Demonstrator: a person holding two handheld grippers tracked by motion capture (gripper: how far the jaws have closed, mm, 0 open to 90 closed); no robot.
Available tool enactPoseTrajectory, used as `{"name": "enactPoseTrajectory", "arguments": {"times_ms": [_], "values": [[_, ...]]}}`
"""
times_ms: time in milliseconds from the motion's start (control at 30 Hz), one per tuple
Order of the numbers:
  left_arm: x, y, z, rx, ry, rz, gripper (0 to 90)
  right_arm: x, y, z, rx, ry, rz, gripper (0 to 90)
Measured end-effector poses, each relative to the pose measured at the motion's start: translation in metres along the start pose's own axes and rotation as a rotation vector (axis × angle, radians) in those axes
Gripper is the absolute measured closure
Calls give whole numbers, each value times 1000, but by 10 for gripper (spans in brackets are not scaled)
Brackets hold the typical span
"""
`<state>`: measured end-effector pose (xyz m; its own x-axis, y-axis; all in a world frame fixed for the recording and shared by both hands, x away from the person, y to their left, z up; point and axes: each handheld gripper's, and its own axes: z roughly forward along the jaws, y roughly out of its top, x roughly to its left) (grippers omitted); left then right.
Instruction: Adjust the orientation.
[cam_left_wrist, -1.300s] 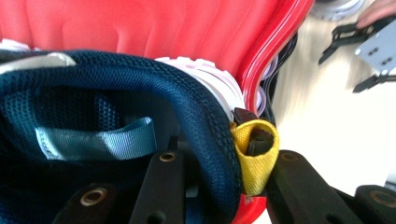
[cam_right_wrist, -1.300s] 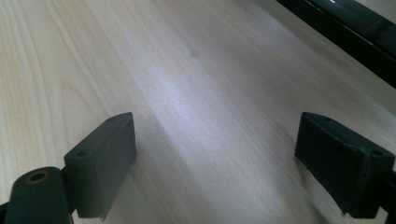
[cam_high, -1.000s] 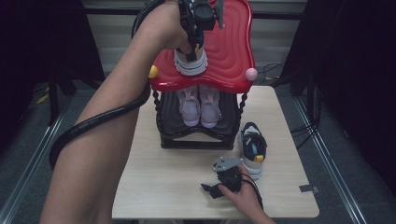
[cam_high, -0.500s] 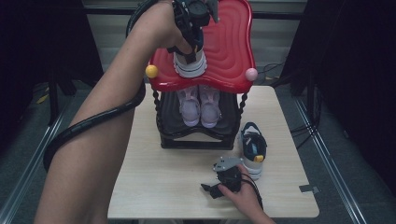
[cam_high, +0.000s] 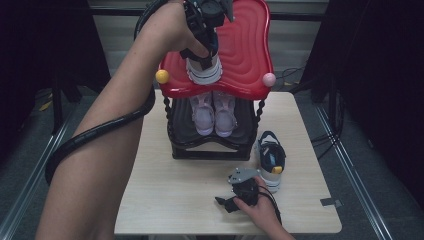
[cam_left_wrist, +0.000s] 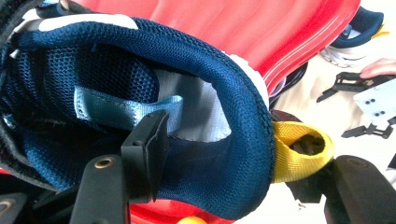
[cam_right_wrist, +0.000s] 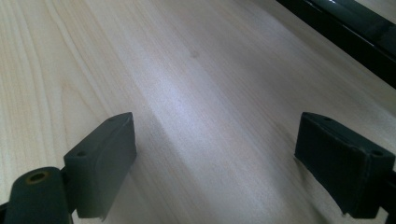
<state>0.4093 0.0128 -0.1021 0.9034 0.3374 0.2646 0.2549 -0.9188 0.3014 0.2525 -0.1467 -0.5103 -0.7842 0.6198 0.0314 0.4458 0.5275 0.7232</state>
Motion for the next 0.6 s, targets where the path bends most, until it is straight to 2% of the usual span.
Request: {"name": "enactPoseTrajectory", "arguments": {"times_ms": [200,300,367,467,567,600], "values": [[-1,0,-1,-2,-20,-36,377,0,0,0,0,0,0,119],[0,0,-2,-6,-27,-31,375,0,0,0,0,0,0,119],[-1,-1,-1,-14,-31,-45,371,0,0,0,0,0,0,119],[-3,-1,-1,-8,-35,-21,361,0,0,0,0,0,0,119],[-5,0,1,4,-56,6,328,0,0,0,0,0,0,119],[-6,0,1,6,-50,13,311,0,0,0,0,0,0,119]]}}
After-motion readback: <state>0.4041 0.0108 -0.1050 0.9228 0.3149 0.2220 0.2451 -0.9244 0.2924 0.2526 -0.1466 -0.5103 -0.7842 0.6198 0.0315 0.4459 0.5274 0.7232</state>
